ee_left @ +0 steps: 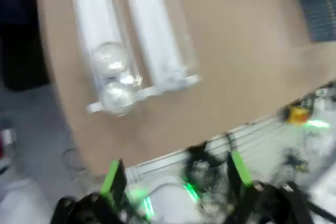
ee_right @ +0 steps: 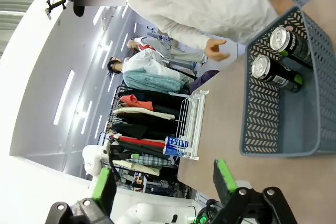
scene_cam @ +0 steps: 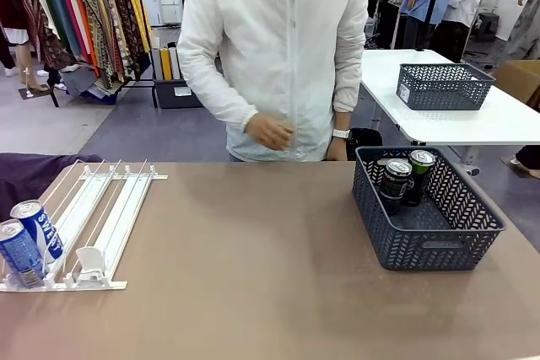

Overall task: Retrieve and store the cans from the dispenser.
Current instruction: Pick up one can from the Automatic Can Dispenser and place it in the middle of the table.

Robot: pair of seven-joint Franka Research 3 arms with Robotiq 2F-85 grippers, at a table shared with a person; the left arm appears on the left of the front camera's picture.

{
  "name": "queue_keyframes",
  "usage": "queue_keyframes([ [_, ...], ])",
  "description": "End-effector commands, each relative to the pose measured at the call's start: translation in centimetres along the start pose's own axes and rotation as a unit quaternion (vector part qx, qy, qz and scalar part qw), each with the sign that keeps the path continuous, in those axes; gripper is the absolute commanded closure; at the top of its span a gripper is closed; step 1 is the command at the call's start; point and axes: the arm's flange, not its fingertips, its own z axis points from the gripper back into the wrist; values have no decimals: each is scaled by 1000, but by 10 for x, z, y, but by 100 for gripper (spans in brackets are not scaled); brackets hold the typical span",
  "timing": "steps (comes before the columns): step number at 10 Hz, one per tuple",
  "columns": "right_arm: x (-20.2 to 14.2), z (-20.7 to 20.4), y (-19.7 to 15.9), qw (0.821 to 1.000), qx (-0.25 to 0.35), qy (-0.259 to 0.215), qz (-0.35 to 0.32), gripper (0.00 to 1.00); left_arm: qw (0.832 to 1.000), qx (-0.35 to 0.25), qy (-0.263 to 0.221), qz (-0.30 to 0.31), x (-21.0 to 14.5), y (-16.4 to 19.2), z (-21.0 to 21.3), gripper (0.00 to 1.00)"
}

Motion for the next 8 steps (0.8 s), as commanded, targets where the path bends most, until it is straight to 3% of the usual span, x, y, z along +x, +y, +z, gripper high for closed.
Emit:
queue_keyframes([
  [1,2,-1,1,1000,9,-5,12,0,997,75,9,-10,10,-2,-20,0],
  [2,2,-1,1,1000,9,-5,12,0,1000,0,0,0,0,0,0,0],
  [7,2,-1,1,1000,9,-5,12,0,1000,5,1,-9,1,3,-4,0],
  [8,2,-1,1,1000,9,-5,12,0,1000,10,26,6,8,15,-22,0],
])
